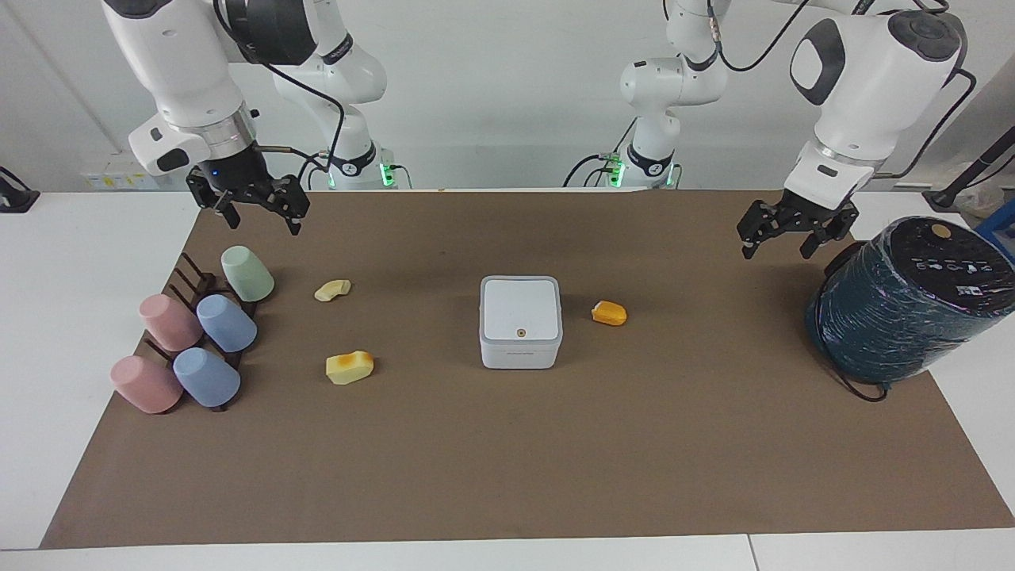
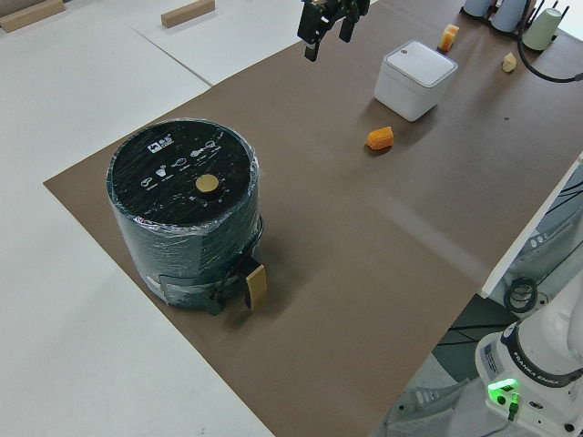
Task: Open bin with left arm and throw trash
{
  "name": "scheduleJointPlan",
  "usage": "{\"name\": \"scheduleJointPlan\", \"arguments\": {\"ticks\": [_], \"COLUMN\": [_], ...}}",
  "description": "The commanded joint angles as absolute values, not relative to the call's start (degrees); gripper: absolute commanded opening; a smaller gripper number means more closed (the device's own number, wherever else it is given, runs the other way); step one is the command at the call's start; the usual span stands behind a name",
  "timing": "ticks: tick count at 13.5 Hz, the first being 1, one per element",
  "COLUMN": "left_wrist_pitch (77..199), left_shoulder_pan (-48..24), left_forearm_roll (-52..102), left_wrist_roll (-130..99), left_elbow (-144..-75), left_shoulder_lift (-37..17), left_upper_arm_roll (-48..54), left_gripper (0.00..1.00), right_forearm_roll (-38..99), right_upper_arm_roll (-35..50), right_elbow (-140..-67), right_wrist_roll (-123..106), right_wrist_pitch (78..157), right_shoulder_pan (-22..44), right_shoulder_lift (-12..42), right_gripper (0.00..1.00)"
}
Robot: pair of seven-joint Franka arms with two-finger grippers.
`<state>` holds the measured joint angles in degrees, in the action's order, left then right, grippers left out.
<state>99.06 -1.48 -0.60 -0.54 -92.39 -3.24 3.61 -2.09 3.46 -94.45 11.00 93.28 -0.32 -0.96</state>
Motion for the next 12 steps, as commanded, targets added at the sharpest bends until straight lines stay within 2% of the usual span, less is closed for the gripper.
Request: {"name": "scheduleJointPlan", "arguments": {"ticks": [1, 12], "left_wrist_pitch": [99.6, 99.0], "left_shoulder_pan": [-2.0, -3.5], "left_forearm_roll": [-1.8, -1.8], "left_wrist_roll": [-0.1, -0.5], "left_elbow": [-94.3, -94.2], "left_shoulder_lift": [-1.7, -1.7], "left_upper_arm_roll": [3.3, 3.3], "left_gripper": [1.0, 1.0], "right_forearm_roll": [-1.9, -1.9], "right_upper_arm_roll": [3.8, 3.8], "right_elbow": [-94.4, -94.3], "right_wrist_roll": [9.5, 9.5], "right_wrist_pitch": [92.6, 92.6], "right_shoulder_pan": [-0.8, -0.8], "right_shoulder_lift": [-1.1, -1.1], "right_gripper": [1.0, 1.0]}}
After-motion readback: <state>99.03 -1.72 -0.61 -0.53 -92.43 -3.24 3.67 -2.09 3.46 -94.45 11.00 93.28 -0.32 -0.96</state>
